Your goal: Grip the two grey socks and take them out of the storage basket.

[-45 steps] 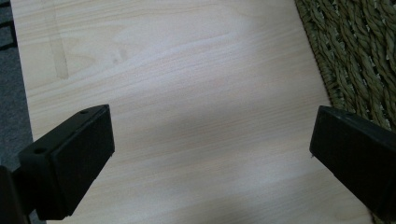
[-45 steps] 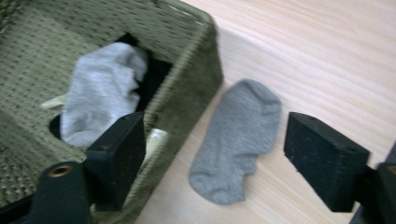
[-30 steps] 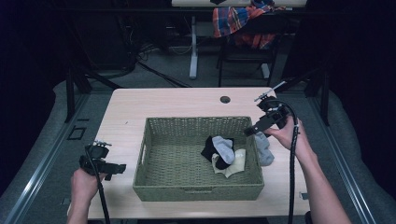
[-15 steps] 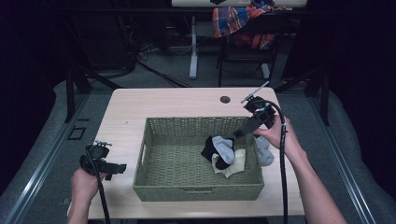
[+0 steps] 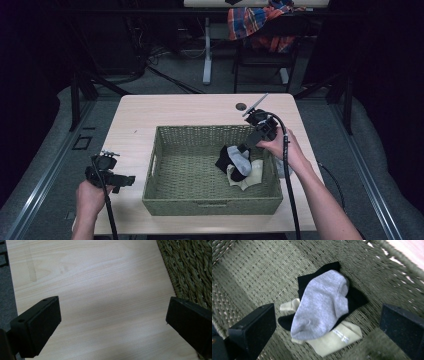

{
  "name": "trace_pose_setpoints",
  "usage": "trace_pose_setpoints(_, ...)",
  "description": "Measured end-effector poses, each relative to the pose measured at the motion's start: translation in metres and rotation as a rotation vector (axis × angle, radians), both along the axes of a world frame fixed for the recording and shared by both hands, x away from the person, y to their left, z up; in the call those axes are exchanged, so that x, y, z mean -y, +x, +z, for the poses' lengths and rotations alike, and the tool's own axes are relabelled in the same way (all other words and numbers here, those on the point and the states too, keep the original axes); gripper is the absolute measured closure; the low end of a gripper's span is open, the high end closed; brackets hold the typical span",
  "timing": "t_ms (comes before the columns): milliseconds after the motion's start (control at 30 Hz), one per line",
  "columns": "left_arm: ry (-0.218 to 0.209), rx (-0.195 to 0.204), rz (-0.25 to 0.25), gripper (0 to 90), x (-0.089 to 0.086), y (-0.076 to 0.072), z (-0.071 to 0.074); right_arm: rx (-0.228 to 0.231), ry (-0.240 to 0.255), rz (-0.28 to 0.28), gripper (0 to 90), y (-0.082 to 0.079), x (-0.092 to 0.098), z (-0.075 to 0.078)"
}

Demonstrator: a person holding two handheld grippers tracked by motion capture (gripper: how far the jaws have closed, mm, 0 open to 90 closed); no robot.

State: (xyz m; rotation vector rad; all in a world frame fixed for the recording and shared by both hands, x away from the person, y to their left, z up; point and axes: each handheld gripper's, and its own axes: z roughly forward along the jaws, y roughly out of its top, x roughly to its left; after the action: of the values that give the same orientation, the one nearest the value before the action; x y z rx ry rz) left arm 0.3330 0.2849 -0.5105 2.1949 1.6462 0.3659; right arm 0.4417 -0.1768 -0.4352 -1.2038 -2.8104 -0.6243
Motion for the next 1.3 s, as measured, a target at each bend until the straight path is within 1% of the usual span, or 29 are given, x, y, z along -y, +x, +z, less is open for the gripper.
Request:
trace_pose_setpoints(133,-0.002,0.0,0.001,0.2,0.0,0.0,0.0,-0.025,-0.023,-0.004,2.6,0.006,-0.013,-0.011)
trace_pose_setpoints(167,-0.004,-0.001,0.003,0.2,0.0,0.0,0.0,-0.025,-0.018,-0.013,2.9,0.005,-0.017,-0.013)
trace_pose_setpoints(200,-0.002,-0.001,0.002,0.2,-0.001,0.0,0.0,-0.038,-0.039,0.0,5.0,0.008,-0.023,-0.017)
trace_pose_setpoints(267,-0.003,-0.002,0.0,0.2,-0.001,0.0,0.0,-0.042,-0.04,0.0,5.7,0.008,-0.025,-0.019)
trace_pose_setpoints(333,-0.001,-0.001,-0.001,0.2,0.0,0.0,0.0,-0.061,-0.062,-0.002,9.5,0.01,-0.032,-0.025)
trace_pose_setpoints(367,-0.001,-0.001,-0.001,0.2,0.0,0.0,0.0,-0.058,-0.055,-0.019,10.7,0.009,-0.036,-0.029)
trace_pose_setpoints(400,-0.001,-0.002,-0.001,0.2,0.0,0.0,0.0,-0.06,-0.077,-0.004,13.0,0.01,-0.037,-0.03)
trace_pose_setpoints(433,-0.002,-0.002,0.0,0.2,0.0,0.0,0.0,-0.077,-0.095,-0.012,14.2,0.01,-0.041,-0.032)
trace_pose_setpoints(500,-0.001,-0.002,0.0,0.2,0.0,0.0,0.0,-0.075,-0.112,-0.014,15.0,0.011,-0.045,-0.037)
trace_pose_setpoints(533,-0.001,-0.002,-0.001,0.2,0.0,0.0,0.0,-0.082,-0.124,-0.029,16.6,0.012,-0.046,-0.04)
trace_pose_setpoints(567,0.0,-0.003,-0.002,0.2,0.0,0.0,0.0,-0.07,-0.126,-0.038,16.0,0.014,-0.047,-0.044)
trace_pose_setpoints(600,0.0,-0.004,-0.004,0.2,0.0,0.0,0.0,-0.079,-0.14,-0.046,15.8,0.015,-0.047,-0.045)
trace_pose_setpoints(633,-0.001,-0.004,-0.004,0.2,0.0,0.0,0.0,-0.077,-0.136,-0.075,17.5,0.015,-0.049,-0.049)
trace_pose_setpoints(667,0.0,-0.004,-0.004,0.2,0.0,0.0,0.0,-0.084,-0.161,-0.065,20.1,0.016,-0.049,-0.05)
trace_pose_setpoints(700,0.0,-0.004,-0.003,0.2,0.0,0.0,0.0,-0.085,-0.169,-0.059,22.0,0.017,-0.049,-0.052)
trace_pose_setpoints(733,0.0,-0.003,0.0,0.2,0.0,0.0,0.0,-0.104,-0.181,-0.066,26.2,0.018,-0.05,-0.054)
trace_pose_setpoints(767,0.0,-0.003,0.0,0.2,0.0,0.0,0.0,-0.093,-0.188,-0.07,29.3,0.018,-0.049,-0.057)
trace_pose_setpoints(800,-0.001,-0.003,0.001,0.2,0.0,0.0,0.0,-0.109,-0.202,-0.066,32.9,0.019,-0.049,-0.057)
trace_pose_setpoints(867,0.0,-0.003,0.001,0.2,0.0,0.0,0.0,-0.099,-0.168,-0.091,44.9,0.018,-0.047,-0.06)
trace_pose_setpoints(900,0.0,-0.003,0.0,0.2,0.0,0.0,0.0,-0.099,-0.164,-0.086,49.9,0.018,-0.046,-0.059)
trace_pose_setpoints(933,0.0,-0.004,-0.001,0.2,0.0,0.0,0.0,-0.1,-0.162,-0.079,55.7,0.018,-0.044,-0.058)
trace_pose_setpoints(967,0.001,-0.005,-0.001,0.2,0.0,0.0,0.0,-0.115,-0.17,-0.074,61.5,0.018,-0.043,-0.056)
trace_pose_setpoints(1033,-0.001,-0.006,0.001,0.2,0.0,0.0,-0.001,-0.123,-0.157,-0.084,71.0,0.018,-0.042,-0.056)
trace_pose_setpoints(1067,-0.001,-0.007,0.001,0.2,0.0,0.0,0.0,-0.109,-0.144,-0.087,76.1,0.018,-0.04,-0.058)
trace_pose_setpoints(1100,-0.001,-0.007,0.001,0.2,0.0,0.0,0.0,-0.122,-0.16,-0.069,79.8,0.02,-0.039,-0.057)
trace_pose_setpoints(1133,-0.001,-0.007,0.001,0.2,0.0,0.0,0.0,-0.126,-0.158,-0.082,82.6,0.02,-0.038,-0.057)
trace_pose_setpoints(1167,-0.001,-0.007,0.001,0.2,0.0,0.0,0.0,-0.131,-0.166,-0.072,84.6,0.02,-0.038,-0.056)
trace_pose_setpoints(1267,-0.001,-0.007,0.005,0.2,-0.001,0.0,-0.001,-0.122,-0.138,-0.068,87.4,0.019,-0.034,-0.05)
trace_pose_setpoints(1300,-0.001,-0.007,0.004,0.2,-0.001,0.0,-0.001,-0.103,-0.094,-0.098,87.6,0.016,-0.034,-0.049)
